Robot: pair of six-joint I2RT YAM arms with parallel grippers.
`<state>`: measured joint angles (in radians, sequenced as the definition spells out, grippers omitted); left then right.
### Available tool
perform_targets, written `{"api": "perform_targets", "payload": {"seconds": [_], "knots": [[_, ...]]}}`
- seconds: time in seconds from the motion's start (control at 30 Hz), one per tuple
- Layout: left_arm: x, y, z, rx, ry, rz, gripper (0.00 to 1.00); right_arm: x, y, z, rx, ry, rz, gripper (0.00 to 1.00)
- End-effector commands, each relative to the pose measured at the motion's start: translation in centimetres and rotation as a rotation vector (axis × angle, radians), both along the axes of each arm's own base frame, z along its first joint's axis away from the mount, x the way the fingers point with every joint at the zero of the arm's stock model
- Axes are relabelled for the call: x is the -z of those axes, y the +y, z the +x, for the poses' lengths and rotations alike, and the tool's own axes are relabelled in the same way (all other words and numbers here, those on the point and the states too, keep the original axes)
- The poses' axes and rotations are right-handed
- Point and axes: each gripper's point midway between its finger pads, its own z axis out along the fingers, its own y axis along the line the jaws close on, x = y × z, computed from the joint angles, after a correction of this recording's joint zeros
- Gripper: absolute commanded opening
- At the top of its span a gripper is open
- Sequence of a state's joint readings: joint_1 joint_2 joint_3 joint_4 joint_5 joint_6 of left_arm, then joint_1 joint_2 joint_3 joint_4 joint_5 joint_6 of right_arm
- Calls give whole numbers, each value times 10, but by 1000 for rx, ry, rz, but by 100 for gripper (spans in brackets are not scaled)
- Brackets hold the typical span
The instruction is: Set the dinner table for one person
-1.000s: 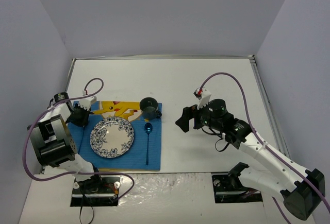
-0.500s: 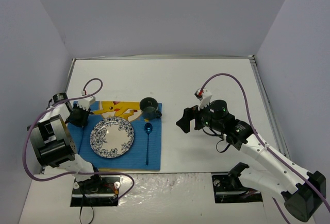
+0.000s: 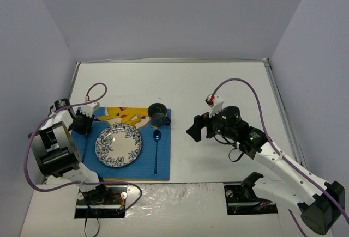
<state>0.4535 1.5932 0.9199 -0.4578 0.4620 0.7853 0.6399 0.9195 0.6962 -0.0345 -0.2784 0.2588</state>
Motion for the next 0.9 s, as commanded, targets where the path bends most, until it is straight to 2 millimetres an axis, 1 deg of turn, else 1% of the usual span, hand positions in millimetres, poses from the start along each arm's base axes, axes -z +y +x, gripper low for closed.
{"api": "perform_targets", "payload": {"seconds": [0.0, 0.1, 0.3, 0.4, 0.53, 0.7, 0.87], "knots": [[-29, 13, 20, 6, -105, 55, 23, -16, 5, 2, -28, -56, 39, 95], [-29, 13, 22, 4, -107, 54, 37, -15, 5, 2, -32, -53, 40, 95], [-33, 21, 22, -38, -122, 62, 49, -15, 6, 1, -42, -56, 39, 95], [-35, 24, 23, -49, -131, 63, 58, -15, 6, 0, -45, -54, 38, 95], [-41, 27, 27, -59, -145, 68, 64, -13, 7, -1, -50, -50, 36, 95], [-48, 30, 30, -66, -158, 69, 68, -13, 7, 0, -51, -50, 36, 95], [-46, 36, 29, -92, -152, 77, 71, -13, 7, -1, -55, -51, 38, 95]]}}
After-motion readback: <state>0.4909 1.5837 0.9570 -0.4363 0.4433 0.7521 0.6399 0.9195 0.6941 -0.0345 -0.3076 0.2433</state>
